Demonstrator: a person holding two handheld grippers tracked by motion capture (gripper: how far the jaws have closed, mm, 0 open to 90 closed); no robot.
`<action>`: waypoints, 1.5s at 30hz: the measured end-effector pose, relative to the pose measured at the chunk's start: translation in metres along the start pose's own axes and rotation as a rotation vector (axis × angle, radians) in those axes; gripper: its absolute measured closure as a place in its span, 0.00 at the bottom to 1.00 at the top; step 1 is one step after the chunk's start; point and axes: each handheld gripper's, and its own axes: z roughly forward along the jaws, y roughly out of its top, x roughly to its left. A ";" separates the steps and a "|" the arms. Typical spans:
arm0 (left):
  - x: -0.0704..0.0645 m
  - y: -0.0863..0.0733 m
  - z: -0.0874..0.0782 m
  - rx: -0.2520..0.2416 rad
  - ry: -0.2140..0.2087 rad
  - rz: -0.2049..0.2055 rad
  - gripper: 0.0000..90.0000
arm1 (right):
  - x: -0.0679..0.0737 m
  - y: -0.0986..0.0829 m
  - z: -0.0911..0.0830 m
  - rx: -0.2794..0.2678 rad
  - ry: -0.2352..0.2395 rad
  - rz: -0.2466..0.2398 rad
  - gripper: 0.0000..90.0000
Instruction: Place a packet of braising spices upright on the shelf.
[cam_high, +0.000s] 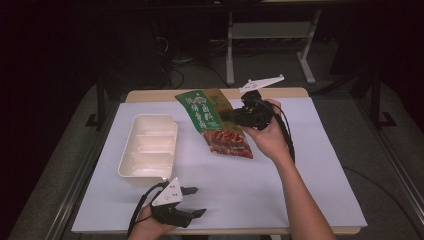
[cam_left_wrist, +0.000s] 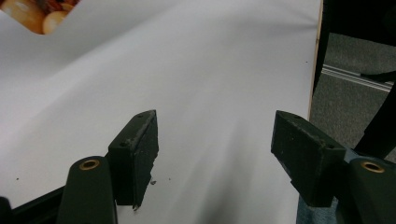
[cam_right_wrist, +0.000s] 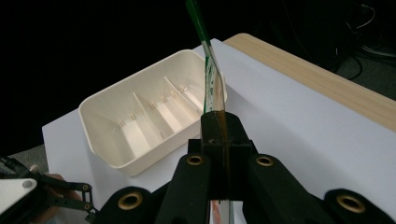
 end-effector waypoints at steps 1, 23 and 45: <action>0.000 0.000 0.000 0.001 -0.001 0.000 0.35 | 0.001 0.002 0.001 -0.002 0.000 0.000 0.99; 0.001 -0.004 -0.003 0.008 0.004 0.009 0.35 | 0.022 0.031 0.038 -0.037 0.046 -0.054 0.99; 0.001 -0.008 -0.007 0.012 0.006 0.003 0.34 | 0.038 0.045 0.065 -0.075 0.096 -0.065 0.99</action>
